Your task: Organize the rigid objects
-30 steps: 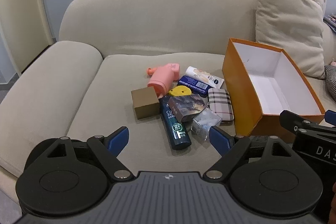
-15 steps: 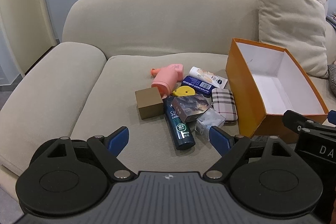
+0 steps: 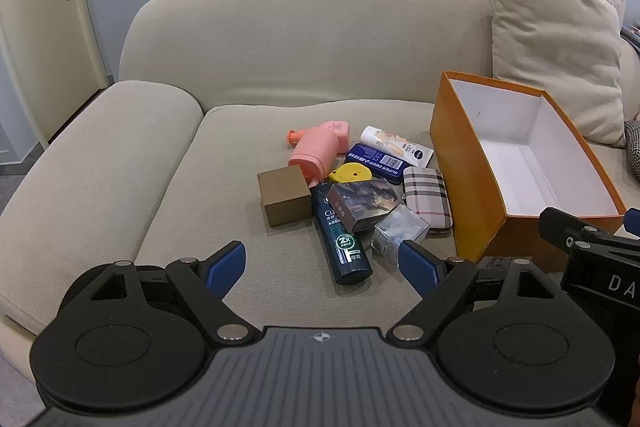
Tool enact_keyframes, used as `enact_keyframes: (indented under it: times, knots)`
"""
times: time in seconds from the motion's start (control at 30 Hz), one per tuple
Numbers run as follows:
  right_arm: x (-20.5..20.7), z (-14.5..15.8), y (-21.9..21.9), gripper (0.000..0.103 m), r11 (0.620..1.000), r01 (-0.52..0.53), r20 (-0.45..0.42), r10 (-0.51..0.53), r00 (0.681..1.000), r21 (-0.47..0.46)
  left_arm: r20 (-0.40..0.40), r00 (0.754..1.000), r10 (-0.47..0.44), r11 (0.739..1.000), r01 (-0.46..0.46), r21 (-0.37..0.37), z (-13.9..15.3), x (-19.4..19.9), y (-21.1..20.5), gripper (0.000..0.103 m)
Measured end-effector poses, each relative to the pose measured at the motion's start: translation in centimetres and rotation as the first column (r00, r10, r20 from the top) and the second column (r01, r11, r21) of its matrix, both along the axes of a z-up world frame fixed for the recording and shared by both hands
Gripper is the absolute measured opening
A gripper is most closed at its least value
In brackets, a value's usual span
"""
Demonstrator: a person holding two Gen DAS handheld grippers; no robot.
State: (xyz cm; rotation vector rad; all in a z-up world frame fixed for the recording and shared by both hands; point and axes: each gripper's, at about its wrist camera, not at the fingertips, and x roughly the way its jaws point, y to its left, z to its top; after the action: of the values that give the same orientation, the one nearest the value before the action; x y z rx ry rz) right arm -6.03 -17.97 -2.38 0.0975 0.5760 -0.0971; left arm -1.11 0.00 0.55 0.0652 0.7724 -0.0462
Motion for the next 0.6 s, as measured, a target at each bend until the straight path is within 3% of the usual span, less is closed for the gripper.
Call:
enact_keyframes:
  times: [0.53, 0.57, 0.6]
  knots:
    - [0.58, -0.08, 0.3, 0.102, 1.0, -0.017, -0.008, 0.017, 1.0, -0.011, -0.013, 0.999, -0.031, 0.999, 0.031, -0.017, -0.23, 0.33, -0.15, 0.101]
    - [0.75, -0.05, 0.4, 0.102, 1.0, -0.026, -0.008, 0.025, 1.0, -0.013, -0.015, 0.999, -0.04, 0.999, 0.039, -0.033, -0.16, 0.52, -0.1, 0.1]
    - [0.99, -0.01, 0.5, 0.101, 0.999, -0.039, -0.007, 0.039, 0.999, -0.012, -0.014, 0.999, -0.049, 0.998, 0.048, -0.049, -0.1, 0.64, -0.01, 0.092]
